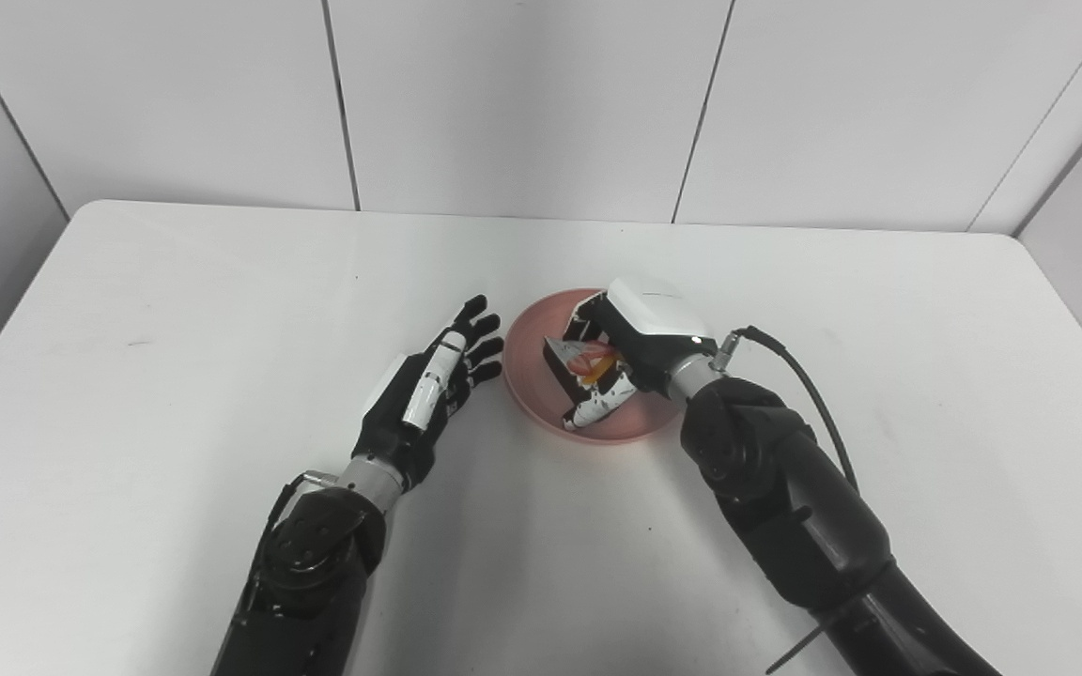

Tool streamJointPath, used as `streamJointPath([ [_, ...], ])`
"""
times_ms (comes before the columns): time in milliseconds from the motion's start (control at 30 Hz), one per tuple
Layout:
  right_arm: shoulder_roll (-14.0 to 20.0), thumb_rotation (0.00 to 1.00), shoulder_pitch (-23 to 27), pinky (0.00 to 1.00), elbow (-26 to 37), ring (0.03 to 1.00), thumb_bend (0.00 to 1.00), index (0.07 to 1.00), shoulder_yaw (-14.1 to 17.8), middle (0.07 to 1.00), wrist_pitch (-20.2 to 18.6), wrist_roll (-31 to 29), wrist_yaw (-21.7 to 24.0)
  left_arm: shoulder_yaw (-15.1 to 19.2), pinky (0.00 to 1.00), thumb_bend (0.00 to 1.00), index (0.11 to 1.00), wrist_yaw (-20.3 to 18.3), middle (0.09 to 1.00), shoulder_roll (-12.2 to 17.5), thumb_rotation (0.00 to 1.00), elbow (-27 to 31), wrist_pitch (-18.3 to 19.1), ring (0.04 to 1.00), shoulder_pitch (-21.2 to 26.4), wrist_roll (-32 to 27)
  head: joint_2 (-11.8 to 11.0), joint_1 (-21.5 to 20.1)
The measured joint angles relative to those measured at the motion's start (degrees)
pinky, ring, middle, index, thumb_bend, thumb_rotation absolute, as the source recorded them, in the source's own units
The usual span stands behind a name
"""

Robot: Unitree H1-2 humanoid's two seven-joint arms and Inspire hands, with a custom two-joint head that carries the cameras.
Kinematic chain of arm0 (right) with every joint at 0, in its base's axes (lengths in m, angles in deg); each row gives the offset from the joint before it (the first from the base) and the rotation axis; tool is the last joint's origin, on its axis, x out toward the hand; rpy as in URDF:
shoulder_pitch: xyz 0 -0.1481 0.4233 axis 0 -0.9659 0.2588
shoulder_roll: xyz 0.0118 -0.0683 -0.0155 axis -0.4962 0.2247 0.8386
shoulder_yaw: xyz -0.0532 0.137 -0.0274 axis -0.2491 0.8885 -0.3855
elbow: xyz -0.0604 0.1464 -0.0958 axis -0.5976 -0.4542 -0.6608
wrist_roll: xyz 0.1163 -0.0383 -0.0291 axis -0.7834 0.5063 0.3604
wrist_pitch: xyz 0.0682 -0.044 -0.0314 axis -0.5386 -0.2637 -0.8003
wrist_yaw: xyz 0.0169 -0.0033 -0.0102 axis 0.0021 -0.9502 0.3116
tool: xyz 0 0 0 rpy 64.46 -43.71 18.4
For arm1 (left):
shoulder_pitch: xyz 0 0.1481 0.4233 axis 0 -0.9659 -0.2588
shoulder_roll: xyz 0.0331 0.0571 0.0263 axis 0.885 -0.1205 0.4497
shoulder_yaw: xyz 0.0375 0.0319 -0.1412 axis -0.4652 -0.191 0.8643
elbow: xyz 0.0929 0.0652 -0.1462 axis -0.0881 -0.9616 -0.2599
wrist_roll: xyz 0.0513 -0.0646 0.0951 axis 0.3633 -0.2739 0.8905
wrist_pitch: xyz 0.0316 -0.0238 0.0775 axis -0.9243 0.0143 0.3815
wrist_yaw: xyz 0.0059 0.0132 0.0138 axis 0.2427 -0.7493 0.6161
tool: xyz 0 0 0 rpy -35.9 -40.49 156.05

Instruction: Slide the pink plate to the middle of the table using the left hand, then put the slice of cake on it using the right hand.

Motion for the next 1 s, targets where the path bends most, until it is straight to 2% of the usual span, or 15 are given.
streamJointPath([
  [67, 0.19, 0.47, 0.07, 0.54, 0.42, 0.742, 0.73, 0.812, -0.37, 0.793, -0.64, 1.17, 1.51, 0.0, 0.91, 0.37, 0.946, 0.0, 0.955, 0.0, 1.0, 0.05, 0.0, 0.931, -0.05, 0.0, 0.0, 0.0],
  [100, 0.32, 0.5, 0.07, 0.56, 0.7, 0.769, 0.74, 0.829, -0.6, 0.813, -0.9, 1.74, 2.27, 0.0, 0.91, 0.37, 0.945, 0.0, 0.954, 0.0, 1.0, 0.08, 0.0, 0.93, -0.07, 0.0, 0.0, 0.0],
  [133, 0.43, 0.59, 0.07, 0.62, 1.36, 0.824, 0.74, 0.875, -0.75, 0.857, -1.14, 2.21, 2.99, 0.0, 0.91, 0.36, 0.947, 0.0, 0.954, 0.0, 1.0, 0.1, 0.01, 0.93, -0.08, 0.0, 0.0, -0.09],
  [167, 0.53, 0.65, 0.08, 0.67, 1.86, 0.853, 0.74, 0.9, -0.99, 0.884, -1.27, 2.68, 3.88, 0.0, 0.91, 0.36, 0.948, 0.0, 0.955, 0.0, 1.0, 0.13, 0.02, 0.931, -0.1, 0.0, 0.0, -0.09],
  [200, 0.58, 0.75, 0.09, 0.78, 2.12, 0.905, 0.74, 0.944, -1.13, 0.938, -1.32, 3.08, 4.49, 0.0, 0.91, 0.37, 0.951, 0.01, 0.958, 0.0, 1.0, 0.14, 0.03, 0.933, -0.11, 0.0, 0.09, -0.09],
  [233, 0.63, 0.77, 0.09, 0.79, 2.56, 0.91, 0.74, 0.948, -1.12, 0.943, -1.4, 3.32, 5.24, 0.0, 0.91, 0.37, 0.951, 0.0, 0.959, 0.0, 1.0, 0.15, 0.05, 0.933, -0.12, 0.0, 0.09, -0.09],
  [267, 0.66, 0.86, 0.07, 0.85, 2.87, 0.956, 0.77, 0.979, -1.1, 0.977, -1.46, 3.35, 5.7, 0.0, 0.91, 0.37, 0.95, 0.01, 0.96, 0.0, 1.0, 0.16, 0.07, 0.934, -0.12, 0.0, 0.09, -0.09],
  [367, 0.6, 0.97, -0.21, 0.93, 3.61, 0.993, 0.83, 0.998, -0.93, 0.997, -1.48, 3.12, 6.61, -0.02, 0.91, 0.37, 0.951, 0.0, 0.961, 0.0, 1.0, 0.22, 0.19, 0.935, -0.12, 0.0, 0.0, -0.18],
  [467, 0.57, 1.0, -0.58, 0.99, 3.61, 1.0, 0.94, 1.0, -0.47, 1.0, -1.44, 2.72, 6.68, 0.0, 0.9, 0.36, 0.945, 0.01, 0.954, -0.01, 1.0, 0.23, 0.22, 0.93, -0.12, 0.0, -0.18, -0.35],
  [567, 0.57, 1.0, -1.01, 1.0, 3.68, 1.0, 0.96, 1.0, 0.37, 1.0, -1.42, 2.19, 6.39, -0.01, 0.9, 0.37, 0.944, 0.0, 0.951, -0.01, 1.0, 0.23, 0.22, 0.927, -0.12, -0.01, -0.26, -0.44],
  [800, 0.92, 1.0, -1.87, 0.97, 6.23, 1.0, 0.89, 1.0, 0.93, 1.0, 0.36, 1.95, 4.24, -0.04, 0.9, 0.37, 0.947, 0.0, 0.955, 0.0, 1.0, 0.23, 0.22, 0.928, -0.13, -0.01, -0.62, -0.53],
  [1000, 1.07, 0.99, -1.88, 0.95, 11.04, 1.0, 0.85, 1.0, 4.37, 1.0, 0.86, -0.73, 3.26, -0.08, 0.91, 0.36, 0.953, -0.03, 0.959, -0.01, 1.0, 0.14, 0.21, 0.933, -0.13, -0.01, -1.76, -0.7],
])
